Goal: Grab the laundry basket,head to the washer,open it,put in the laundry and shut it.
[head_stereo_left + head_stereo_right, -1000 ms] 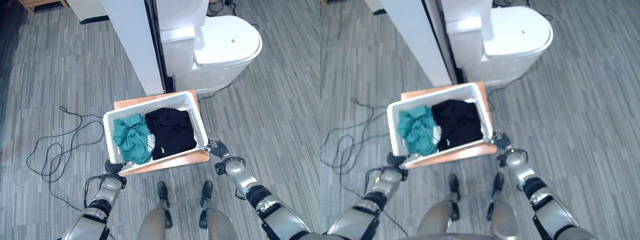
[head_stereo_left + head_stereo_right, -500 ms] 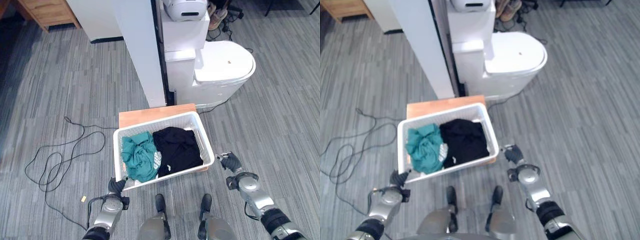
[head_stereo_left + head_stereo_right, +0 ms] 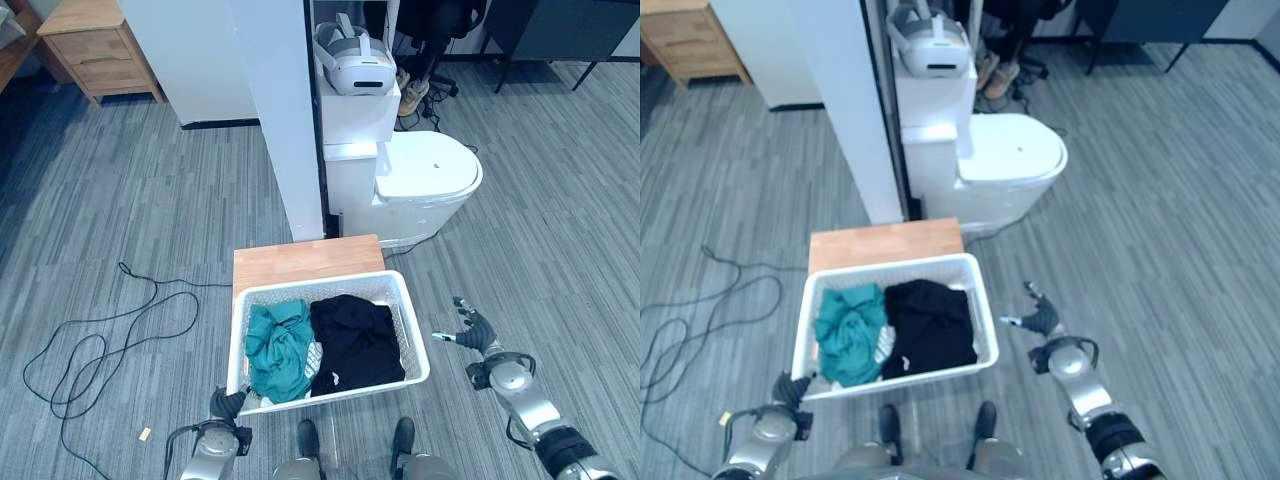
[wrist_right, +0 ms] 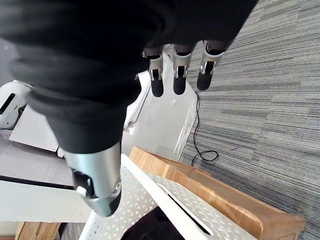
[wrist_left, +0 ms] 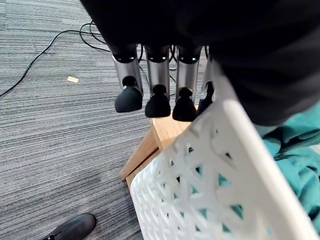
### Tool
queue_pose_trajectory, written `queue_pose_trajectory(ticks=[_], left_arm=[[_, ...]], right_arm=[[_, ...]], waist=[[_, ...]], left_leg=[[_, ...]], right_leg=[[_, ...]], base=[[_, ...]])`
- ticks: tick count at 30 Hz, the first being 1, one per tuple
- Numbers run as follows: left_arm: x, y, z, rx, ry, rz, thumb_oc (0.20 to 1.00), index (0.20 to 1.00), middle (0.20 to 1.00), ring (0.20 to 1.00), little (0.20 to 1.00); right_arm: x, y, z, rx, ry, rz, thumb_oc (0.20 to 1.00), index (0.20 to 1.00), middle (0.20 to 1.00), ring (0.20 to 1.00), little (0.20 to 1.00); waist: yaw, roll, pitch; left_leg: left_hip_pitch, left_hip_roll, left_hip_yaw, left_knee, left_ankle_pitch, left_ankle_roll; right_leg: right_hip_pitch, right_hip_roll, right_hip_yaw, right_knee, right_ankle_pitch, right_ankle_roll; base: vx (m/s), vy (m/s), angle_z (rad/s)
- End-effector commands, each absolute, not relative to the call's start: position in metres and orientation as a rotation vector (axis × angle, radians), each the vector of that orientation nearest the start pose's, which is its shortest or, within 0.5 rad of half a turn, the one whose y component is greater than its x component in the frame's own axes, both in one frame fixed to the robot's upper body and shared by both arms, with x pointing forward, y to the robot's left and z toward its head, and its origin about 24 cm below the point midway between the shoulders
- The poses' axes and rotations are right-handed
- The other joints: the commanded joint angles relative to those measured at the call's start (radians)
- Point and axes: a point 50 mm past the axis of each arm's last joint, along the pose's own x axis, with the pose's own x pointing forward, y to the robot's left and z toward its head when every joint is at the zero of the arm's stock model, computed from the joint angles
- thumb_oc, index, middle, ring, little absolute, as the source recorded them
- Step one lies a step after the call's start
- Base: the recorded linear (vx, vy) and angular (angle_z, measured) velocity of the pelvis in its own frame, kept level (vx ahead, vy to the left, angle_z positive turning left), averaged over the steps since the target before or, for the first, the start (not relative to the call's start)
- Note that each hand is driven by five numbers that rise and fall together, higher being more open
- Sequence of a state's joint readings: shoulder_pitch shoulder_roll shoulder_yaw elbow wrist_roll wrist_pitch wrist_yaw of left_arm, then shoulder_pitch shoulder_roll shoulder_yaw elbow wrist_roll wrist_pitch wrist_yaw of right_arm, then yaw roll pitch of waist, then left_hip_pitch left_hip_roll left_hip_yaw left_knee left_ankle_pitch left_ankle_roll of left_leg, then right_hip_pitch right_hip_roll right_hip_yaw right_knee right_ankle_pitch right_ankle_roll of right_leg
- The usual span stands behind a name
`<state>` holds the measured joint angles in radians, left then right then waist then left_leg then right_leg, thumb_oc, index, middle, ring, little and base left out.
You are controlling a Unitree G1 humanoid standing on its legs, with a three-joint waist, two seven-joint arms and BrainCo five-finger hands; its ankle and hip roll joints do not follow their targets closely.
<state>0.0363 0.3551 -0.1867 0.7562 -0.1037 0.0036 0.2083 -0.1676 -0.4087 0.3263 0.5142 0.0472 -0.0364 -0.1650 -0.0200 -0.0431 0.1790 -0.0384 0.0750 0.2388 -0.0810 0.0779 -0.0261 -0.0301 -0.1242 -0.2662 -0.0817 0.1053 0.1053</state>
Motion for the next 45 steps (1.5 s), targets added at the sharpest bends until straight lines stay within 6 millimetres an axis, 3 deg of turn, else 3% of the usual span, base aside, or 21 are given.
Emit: queue_pose_trajectory(ticks=[1, 8, 13, 14, 15, 16, 22, 29, 34, 39, 43, 44, 45], left_arm=[[0.214, 0.258, -0.073, 0.383, 0.578, 0.221, 0.200, 0.200, 0.200, 0.200, 0.200], [0.223, 0.250, -0.069, 0.350, 0.550, 0.199, 0.200, 0.200, 0.200, 0.200, 0.200], [0.229, 0.237, -0.070, 0.327, 0.541, 0.175, 0.200, 0.200, 0.200, 0.200, 0.200], [0.229, 0.237, -0.070, 0.327, 0.541, 0.175, 0.200, 0.200, 0.200, 0.200, 0.200], [0.229, 0.235, -0.070, 0.325, 0.540, 0.169, 0.200, 0.200, 0.200, 0.200, 0.200], [0.230, 0.233, -0.071, 0.320, 0.538, 0.165, 0.200, 0.200, 0.200, 0.200, 0.200], [0.232, 0.226, -0.066, 0.290, 0.501, 0.144, 0.200, 0.200, 0.200, 0.200, 0.200], [0.230, 0.222, -0.053, 0.253, 0.430, 0.099, 0.200, 0.200, 0.200, 0.200, 0.200], [0.226, 0.206, -0.039, 0.200, 0.351, 0.005, 0.200, 0.200, 0.200, 0.200, 0.200], [0.232, 0.187, -0.022, 0.170, 0.260, -0.078, 0.200, 0.200, 0.200, 0.200, 0.200], [0.237, 0.174, -0.005, 0.132, 0.173, -0.110, 0.200, 0.200, 0.200, 0.200, 0.200], [0.240, 0.167, 0.003, 0.115, 0.130, -0.119, 0.200, 0.200, 0.200, 0.200, 0.200], [0.242, 0.166, 0.007, 0.114, 0.110, -0.123, 0.200, 0.200, 0.200, 0.200, 0.200]], right_arm=[[0.280, -0.189, -0.017, -0.443, 0.273, 0.051, 1.000, 1.000, 1.000, 1.000, 1.000], [0.272, -0.179, -0.045, -0.388, 0.412, 0.045, 1.000, 1.000, 1.000, 1.000, 1.000], [0.261, -0.159, -0.066, -0.392, 0.504, 0.119, 1.000, 1.000, 1.000, 1.000, 1.000], [0.261, -0.159, -0.066, -0.392, 0.504, 0.119, 0.934, 0.934, 0.934, 0.934, 0.934], [0.258, -0.155, -0.069, -0.388, 0.516, 0.139, 0.818, 0.818, 0.818, 0.818, 0.818], [0.257, -0.151, -0.070, -0.380, 0.521, 0.153, 0.200, 0.200, 0.200, 0.200, 0.200], [0.252, -0.148, -0.072, -0.349, 0.523, 0.172, 0.200, 0.200, 0.200, 0.200, 0.200], [0.251, -0.180, -0.050, -0.360, 0.420, 0.102, 0.200, 0.200, 0.200, 0.200, 0.200], [0.239, -0.210, -0.026, -0.316, 0.310, 0.000, 0.200, 0.200, 0.200, 0.200, 0.200], [0.228, -0.227, -0.010, -0.294, 0.231, -0.065, 0.200, 0.200, 0.200, 0.200, 0.200], [0.228, -0.226, 0.001, -0.260, 0.169, -0.074, 0.200, 0.200, 0.200, 0.200, 0.200], [0.227, -0.223, 0.004, -0.205, 0.150, -0.076, 0.200, 0.200, 0.200, 0.200, 0.200], [0.227, -0.222, 0.005, -0.195, 0.145, -0.073, 0.200, 0.200, 0.200, 0.200, 0.200]], waist=[[0.035, -0.015, 0.025], [0.055, -0.010, 0.044], [0.069, -0.002, 0.058], [0.069, -0.002, 0.058], [0.071, -0.002, 0.059], [0.071, -0.001, 0.061], [0.063, 0.000, 0.055], [0.037, -0.005, 0.023], [-0.022, 0.000, 0.003], [-0.079, 0.004, -0.010], [-0.097, 0.005, -0.006], [-0.110, 0.008, -0.003], [-0.115, 0.009, -0.005]], left_leg=[[0.038, -0.031, -0.014, -0.006, -0.082, -0.029], [0.010, -0.040, -0.030, -0.006, -0.073, -0.027], [-0.004, -0.040, -0.042, -0.005, -0.067, -0.028], [-0.004, -0.040, -0.043, -0.005, -0.067, -0.028], [-0.004, -0.040, -0.043, -0.005, -0.066, -0.028], [-0.003, -0.041, -0.045, -0.005, -0.066, -0.029], [0.011, -0.037, -0.045, -0.006, -0.066, -0.032], [0.044, -0.019, -0.036, 0.001, -0.071, -0.041], [0.065, 0.023, -0.011, 0.032, -0.059, -0.061], [0.065, 0.049, 0.011, 0.103, -0.076, -0.073], [0.054, 0.017, -0.067, 0.138, -0.099, -0.062], [0.035, -0.032, -0.151, 0.145, -0.128, -0.050], [0.025, -0.053, -0.182, 0.152, -0.140, -0.045]], right_leg=[[0.011, -0.007, 0.026, 0.031, -0.130, 0.050], [-0.010, -0.010, 0.018, 0.035, -0.129, 0.048], [-0.023, -0.011, 0.009, 0.039, -0.129, 0.045], [-0.023, -0.011, 0.008, 0.039, -0.129, 0.045], [-0.023, -0.011, 0.009, 0.039, -0.129, 0.044], [-0.021, -0.011, 0.008, 0.038, -0.129, 0.043], [-0.003, -0.007, 0.010, 0.037, -0.135, 0.041], [0.028, 0.008, 0.017, 0.045, -0.156, 0.034], [0.051, 0.048, 0.060, 0.062, -0.194, 0.010], [0.071, 0.072, 0.094, 0.064, -0.209, -0.011], [0.048, 0.078, 0.150, 0.084, -0.203, -0.016], [0.035, 0.087, 0.209, 0.084, -0.190, -0.015], [0.027, 0.091, 0.236, 0.079, -0.179, -0.013]], base=[[0.01, -0.005, 0.05], [-0.01, 0.001, 0.04], [-0.01, -0.004, 0.10], [-0.01, -0.009, 0.11], [-0.01, -0.006, 0.07], [0.00, 0.000, 0.00], [0.00, -0.006, 0.00], [-0.02, -0.080, -0.01], [-0.09, -0.132, -0.12], [-0.06, -0.100, -0.15], [-0.03, 0.026, -0.55], [-0.03, 0.056, -1.05], [-0.03, 0.056, -0.79]])
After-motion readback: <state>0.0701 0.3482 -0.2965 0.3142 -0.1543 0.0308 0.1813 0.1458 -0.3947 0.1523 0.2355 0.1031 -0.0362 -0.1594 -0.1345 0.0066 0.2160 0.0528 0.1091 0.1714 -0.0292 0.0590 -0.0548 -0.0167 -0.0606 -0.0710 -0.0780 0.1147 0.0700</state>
